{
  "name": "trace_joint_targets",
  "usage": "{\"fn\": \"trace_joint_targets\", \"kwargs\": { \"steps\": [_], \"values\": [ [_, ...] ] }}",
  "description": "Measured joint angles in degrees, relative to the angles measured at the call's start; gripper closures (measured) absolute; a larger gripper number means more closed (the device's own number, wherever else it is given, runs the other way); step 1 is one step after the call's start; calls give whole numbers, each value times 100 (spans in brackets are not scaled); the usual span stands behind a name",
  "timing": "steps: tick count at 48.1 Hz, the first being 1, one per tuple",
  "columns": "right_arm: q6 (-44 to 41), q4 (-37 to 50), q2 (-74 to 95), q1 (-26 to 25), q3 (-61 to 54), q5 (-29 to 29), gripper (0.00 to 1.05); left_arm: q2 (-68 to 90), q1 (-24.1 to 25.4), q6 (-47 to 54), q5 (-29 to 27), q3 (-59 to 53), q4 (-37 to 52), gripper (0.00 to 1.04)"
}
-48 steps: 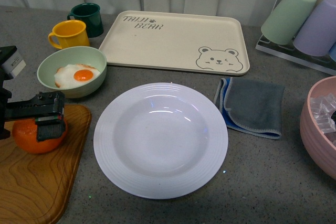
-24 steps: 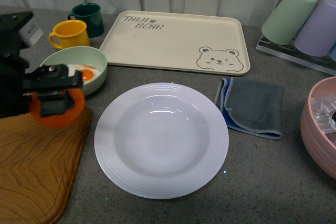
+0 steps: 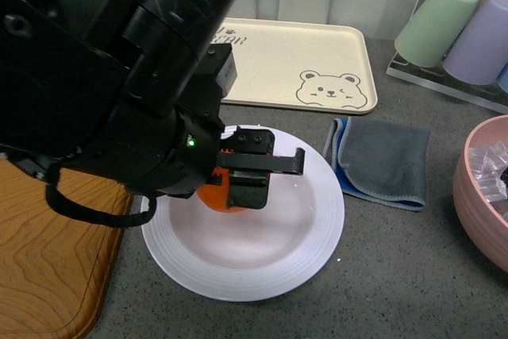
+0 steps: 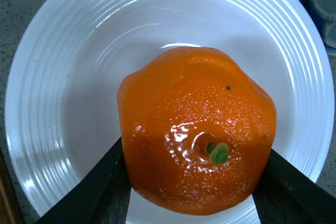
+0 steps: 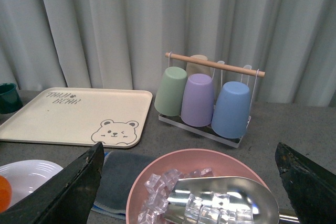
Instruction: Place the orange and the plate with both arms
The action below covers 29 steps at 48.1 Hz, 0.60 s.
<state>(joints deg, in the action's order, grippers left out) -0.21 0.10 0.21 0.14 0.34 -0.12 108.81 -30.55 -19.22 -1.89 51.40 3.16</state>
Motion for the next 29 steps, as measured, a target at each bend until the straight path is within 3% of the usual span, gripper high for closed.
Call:
{"fn": "trace_joint_targets", "kwargs": {
  "steps": [19, 29],
  "values": [
    [0, 0, 0, 0, 0, 0, 9, 529, -59, -107, -160, 361, -131, 52],
    [0, 0, 0, 0, 0, 0, 9, 520, -37, -168, -205, 417, -289, 18]
  ]
}}
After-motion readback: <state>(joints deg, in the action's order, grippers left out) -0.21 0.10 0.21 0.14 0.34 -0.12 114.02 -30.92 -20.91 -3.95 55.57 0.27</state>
